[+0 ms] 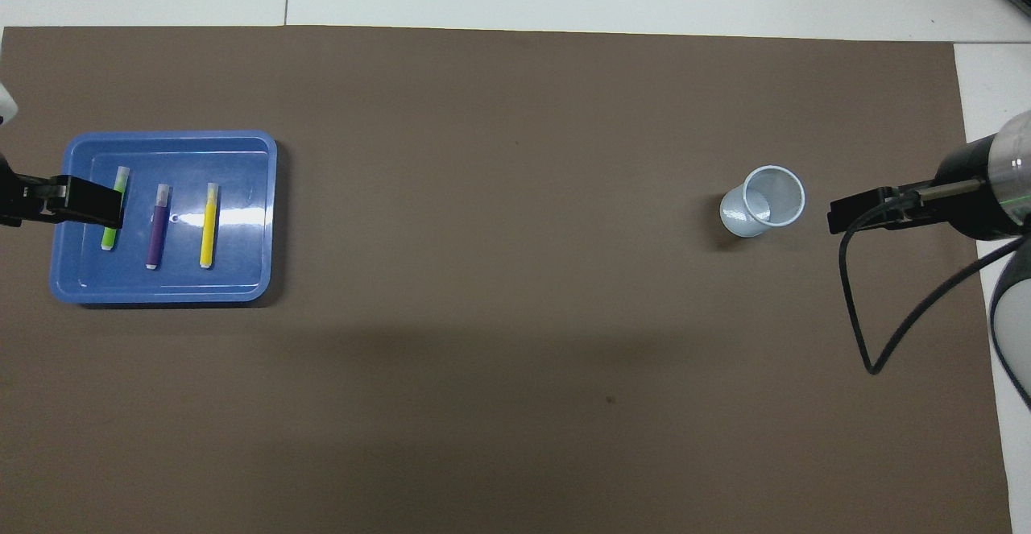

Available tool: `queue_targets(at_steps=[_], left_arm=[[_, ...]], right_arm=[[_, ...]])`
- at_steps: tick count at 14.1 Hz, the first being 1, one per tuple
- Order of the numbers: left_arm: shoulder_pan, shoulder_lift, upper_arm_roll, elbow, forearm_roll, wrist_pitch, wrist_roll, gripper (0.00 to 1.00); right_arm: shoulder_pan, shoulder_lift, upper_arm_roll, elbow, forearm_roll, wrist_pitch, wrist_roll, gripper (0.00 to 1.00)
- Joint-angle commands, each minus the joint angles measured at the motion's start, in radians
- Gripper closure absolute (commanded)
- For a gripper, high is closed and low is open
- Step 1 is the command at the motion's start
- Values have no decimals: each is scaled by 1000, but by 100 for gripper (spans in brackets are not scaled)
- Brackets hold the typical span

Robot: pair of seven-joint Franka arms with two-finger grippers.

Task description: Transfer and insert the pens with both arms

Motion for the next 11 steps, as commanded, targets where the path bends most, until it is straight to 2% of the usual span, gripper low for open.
queue_targets(at_steps=[1,6,11], left_arm=[[-6,-29,13,-31,-13,0,12,0],[-6,-34,13,-42,-13,-28,17,0],[29,-75,16,-135,-13,31,21,0]], right_arm=[[-7,-15,3,-14,17,16,-22,0],[-6,-6,2,-14,51,24,-13,0],[-6,-3,2,-16,57,25,0,0]])
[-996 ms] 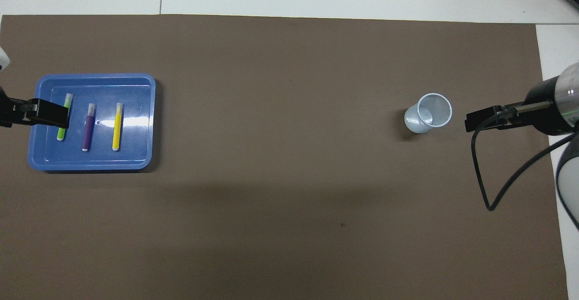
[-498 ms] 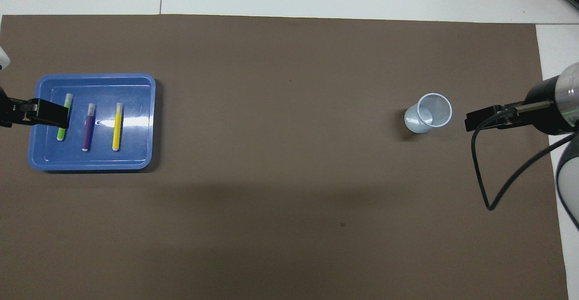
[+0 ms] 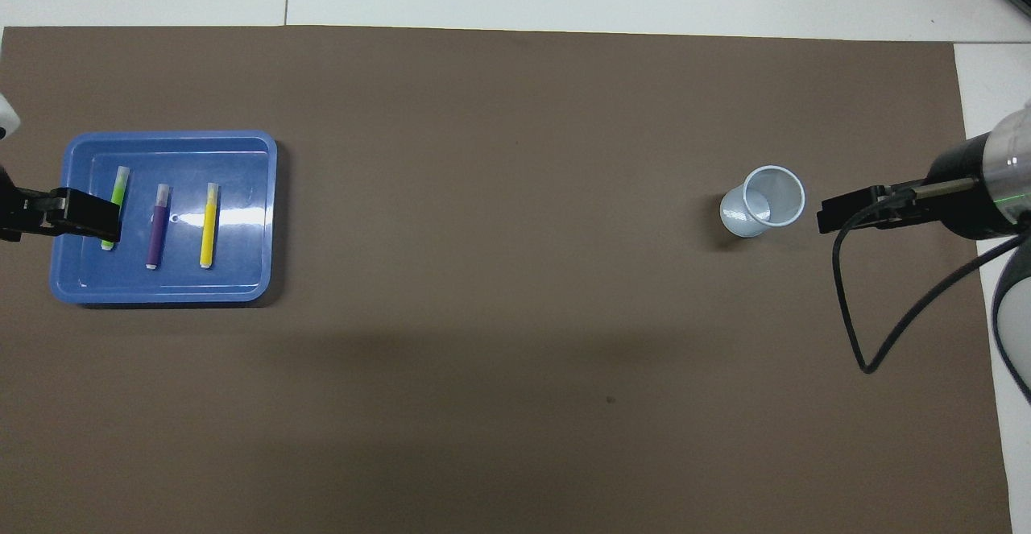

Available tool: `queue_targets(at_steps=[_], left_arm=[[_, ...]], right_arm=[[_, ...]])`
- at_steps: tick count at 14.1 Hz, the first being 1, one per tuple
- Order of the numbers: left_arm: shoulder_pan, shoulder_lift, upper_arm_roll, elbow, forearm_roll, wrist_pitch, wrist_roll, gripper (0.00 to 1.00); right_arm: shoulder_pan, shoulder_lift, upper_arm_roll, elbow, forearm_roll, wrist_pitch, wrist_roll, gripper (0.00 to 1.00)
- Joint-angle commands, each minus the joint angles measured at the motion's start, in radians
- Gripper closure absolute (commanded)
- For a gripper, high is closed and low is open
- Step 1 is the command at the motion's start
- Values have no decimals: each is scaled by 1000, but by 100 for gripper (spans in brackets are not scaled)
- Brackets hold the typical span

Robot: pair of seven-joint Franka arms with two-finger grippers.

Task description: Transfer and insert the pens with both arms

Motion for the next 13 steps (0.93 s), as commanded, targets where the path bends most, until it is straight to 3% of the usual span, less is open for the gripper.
queue_targets(at_steps=[1,6,13], left_arm=[[22,-61,2,-87,-13,43,19,0],[7,-59,-1,-76,-13,43,26,0],[22,-81,1,-142,-13,112,29,0]], right_arm=[[-6,-6,2,-15,17,19,10,0],[-8,-6,2,-23,19,24,32,0],[-5,-14,5,-45,68,60,75,0]])
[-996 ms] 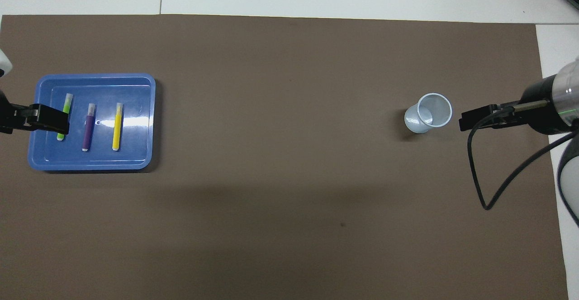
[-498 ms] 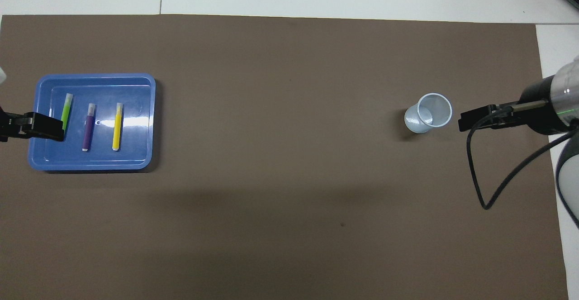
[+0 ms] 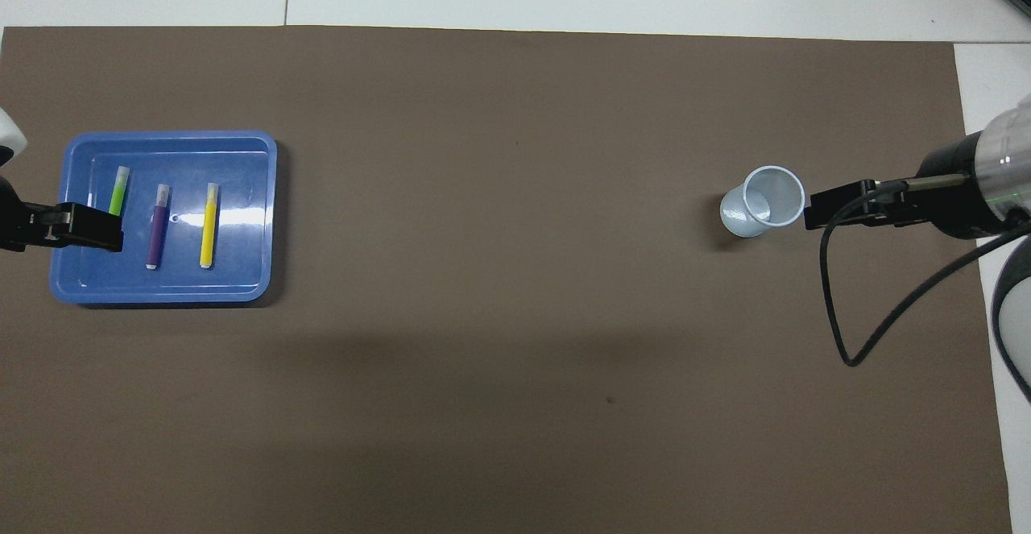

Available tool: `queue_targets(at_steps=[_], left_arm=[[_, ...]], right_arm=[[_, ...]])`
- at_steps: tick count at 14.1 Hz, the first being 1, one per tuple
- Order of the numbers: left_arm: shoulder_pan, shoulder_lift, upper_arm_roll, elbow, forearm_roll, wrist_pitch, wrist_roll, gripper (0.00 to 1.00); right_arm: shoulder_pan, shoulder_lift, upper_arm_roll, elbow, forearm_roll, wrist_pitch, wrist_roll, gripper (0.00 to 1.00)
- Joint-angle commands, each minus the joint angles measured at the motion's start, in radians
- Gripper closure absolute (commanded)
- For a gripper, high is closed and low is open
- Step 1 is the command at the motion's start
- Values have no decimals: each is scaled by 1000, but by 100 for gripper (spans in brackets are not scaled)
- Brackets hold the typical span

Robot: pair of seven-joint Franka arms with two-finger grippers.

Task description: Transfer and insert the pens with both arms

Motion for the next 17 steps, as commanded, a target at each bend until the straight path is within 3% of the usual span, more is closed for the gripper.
queue_targets(at_steps=[1,6,9,17], left_arm=[[8,-44,6,-62,-13,55,17,0],[43,-44,7,-94,-13,115,18,0],[95,-35,7,-169,-13,222,58,0],[92,157,6,-166,-14,437,74,1]], right_arm=[[-6,-19,4,-54,24,59,17,0],[9,-21,6,-63,25,90,28,0],[13,-21,6,-65,25,88,48,0],[14,-31,6,-85,56,99,80,0]])
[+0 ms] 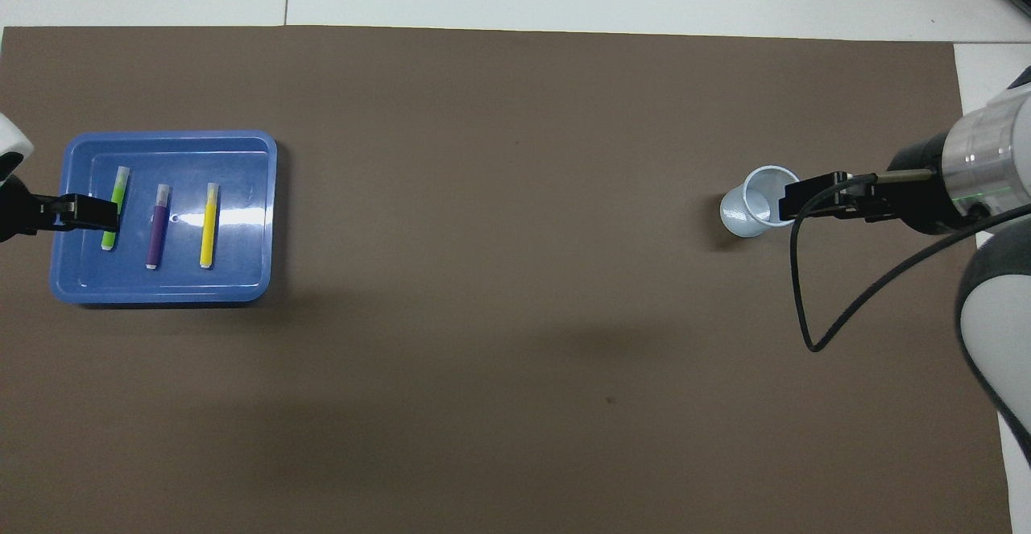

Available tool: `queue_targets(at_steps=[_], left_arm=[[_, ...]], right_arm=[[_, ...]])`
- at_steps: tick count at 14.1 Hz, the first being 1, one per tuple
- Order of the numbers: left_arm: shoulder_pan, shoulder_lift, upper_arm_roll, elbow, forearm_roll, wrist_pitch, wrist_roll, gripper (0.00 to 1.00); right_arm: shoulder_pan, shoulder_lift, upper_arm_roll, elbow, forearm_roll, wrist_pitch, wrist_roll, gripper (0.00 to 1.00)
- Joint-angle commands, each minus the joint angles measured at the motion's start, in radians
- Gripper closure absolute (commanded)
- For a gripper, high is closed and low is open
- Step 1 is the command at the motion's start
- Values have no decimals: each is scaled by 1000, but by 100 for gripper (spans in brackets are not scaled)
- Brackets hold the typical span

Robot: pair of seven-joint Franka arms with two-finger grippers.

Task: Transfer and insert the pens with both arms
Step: 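Grasp the yellow pen in the tray with the left gripper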

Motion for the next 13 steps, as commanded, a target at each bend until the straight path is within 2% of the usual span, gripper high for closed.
queue_targets(at_steps=[1,4,9,13], left_arm=[[-12,47,3,2,-14,86,14,1],[-13,144,0,28,-16,172,13,2],[-9,325,-2,173,-48,182,13,4],[-30,356,0,166,-97,216,8,11]], right_arm=[[-4,-30,2,-44,34,29,14,0],[21,-38,0,-64,48,57,62,0],[24,-59,2,-116,48,108,62,0],[25,-60,2,-118,48,117,63,0]])
